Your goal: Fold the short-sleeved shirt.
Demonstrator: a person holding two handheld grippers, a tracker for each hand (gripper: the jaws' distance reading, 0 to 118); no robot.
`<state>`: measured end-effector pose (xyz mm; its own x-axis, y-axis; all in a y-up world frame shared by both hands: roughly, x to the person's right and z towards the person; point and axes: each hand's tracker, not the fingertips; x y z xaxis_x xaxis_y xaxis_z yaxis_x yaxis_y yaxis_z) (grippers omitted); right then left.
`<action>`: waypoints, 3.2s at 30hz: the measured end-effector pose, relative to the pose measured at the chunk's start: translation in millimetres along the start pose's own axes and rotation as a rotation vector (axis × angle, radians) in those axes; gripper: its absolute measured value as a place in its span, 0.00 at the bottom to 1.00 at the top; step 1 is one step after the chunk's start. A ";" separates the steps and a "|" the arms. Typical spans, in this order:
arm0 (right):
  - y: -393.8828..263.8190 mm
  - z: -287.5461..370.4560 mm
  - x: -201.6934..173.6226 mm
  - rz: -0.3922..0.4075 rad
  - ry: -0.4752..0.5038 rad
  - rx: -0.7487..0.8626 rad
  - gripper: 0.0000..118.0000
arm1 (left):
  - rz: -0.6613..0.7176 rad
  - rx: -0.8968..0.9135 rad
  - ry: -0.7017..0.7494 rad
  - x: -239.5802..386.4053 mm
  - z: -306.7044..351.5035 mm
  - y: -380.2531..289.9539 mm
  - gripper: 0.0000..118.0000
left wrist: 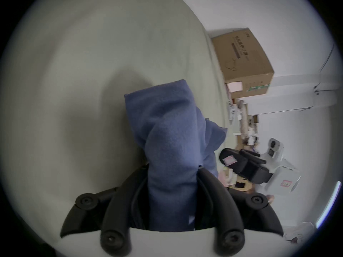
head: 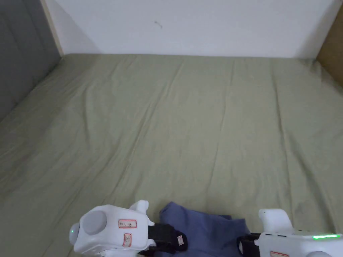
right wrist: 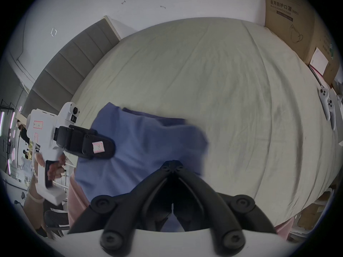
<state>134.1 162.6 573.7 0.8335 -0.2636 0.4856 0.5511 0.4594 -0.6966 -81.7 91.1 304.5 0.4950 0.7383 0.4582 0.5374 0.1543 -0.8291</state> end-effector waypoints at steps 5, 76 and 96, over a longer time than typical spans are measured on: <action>3.8 1.3 -0.3 -0.009 -0.013 0.012 0.00 | -0.066 0.044 0.244 -34.8 85.4 26.3 0.24; 45.2 205.2 -58.1 0.135 -0.362 0.931 0.00 | -0.647 1.111 0.773 280.3 145.7 -89.1 0.06; 41.8 203.7 -43.3 0.117 -0.376 0.997 0.98 | -0.632 1.134 0.708 283.3 141.1 -89.9 1.00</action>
<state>113.0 366.1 631.2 0.7200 0.0270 0.6935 0.0457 0.9952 -0.0863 -86.1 379.0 463.6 0.7889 -0.0606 0.6115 0.1422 0.9861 -0.0857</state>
